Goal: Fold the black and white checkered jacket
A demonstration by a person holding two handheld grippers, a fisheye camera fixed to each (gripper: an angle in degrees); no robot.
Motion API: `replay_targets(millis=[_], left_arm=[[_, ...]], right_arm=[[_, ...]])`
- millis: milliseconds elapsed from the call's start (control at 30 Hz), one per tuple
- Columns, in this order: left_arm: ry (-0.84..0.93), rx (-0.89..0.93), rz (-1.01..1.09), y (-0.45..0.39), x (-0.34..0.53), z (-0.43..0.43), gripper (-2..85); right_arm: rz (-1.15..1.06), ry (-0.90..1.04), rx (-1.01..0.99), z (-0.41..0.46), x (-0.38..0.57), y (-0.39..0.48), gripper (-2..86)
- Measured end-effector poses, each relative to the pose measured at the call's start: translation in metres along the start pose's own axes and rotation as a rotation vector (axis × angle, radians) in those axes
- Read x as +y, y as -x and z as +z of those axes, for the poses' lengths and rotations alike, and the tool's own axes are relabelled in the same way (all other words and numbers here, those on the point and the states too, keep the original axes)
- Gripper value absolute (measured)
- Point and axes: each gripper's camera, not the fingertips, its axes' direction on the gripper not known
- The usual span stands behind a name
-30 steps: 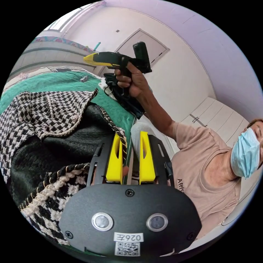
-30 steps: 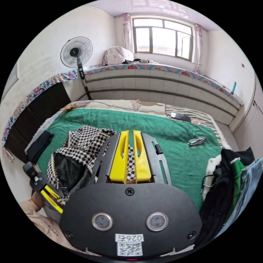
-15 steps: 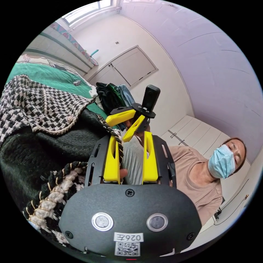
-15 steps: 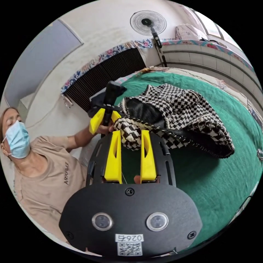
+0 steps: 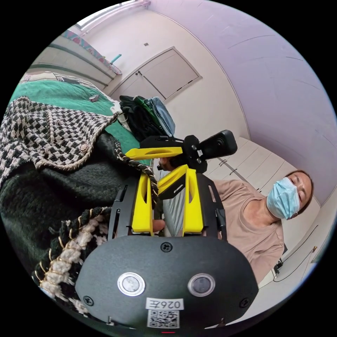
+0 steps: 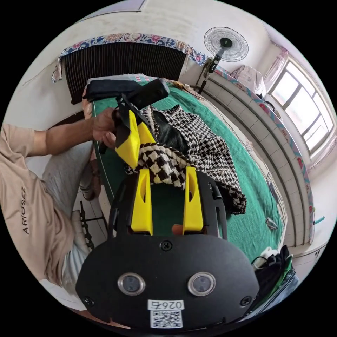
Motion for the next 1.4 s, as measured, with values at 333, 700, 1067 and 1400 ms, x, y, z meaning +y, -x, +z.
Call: replay_targets(millis=[333,700,1067,1400], left_arm=[[-0.021,0.098,0.028,-0.007,0.008,-0.043,12.0],[-0.736,-0.451,-0.093,-0.044,0.092,-0.198,6.7],[-0.786,-0.527,-0.200,-0.026,0.085,-0.183,11.8],[-0.609,-0.622,-0.090,-0.047,0.038,-0.139,16.7]], right_arm=[[0.073,-0.007,-0.053,-0.014,0.017,-0.017,0.0],[0.376,0.413,-0.299,-0.002,0.125,-0.117,-1.0],[0.253,-0.307,-0.454,-0.053,-0.002,-0.080,9.8],[0.071,0.167,-0.007,0.006,-0.040,-0.035,-0.1]])
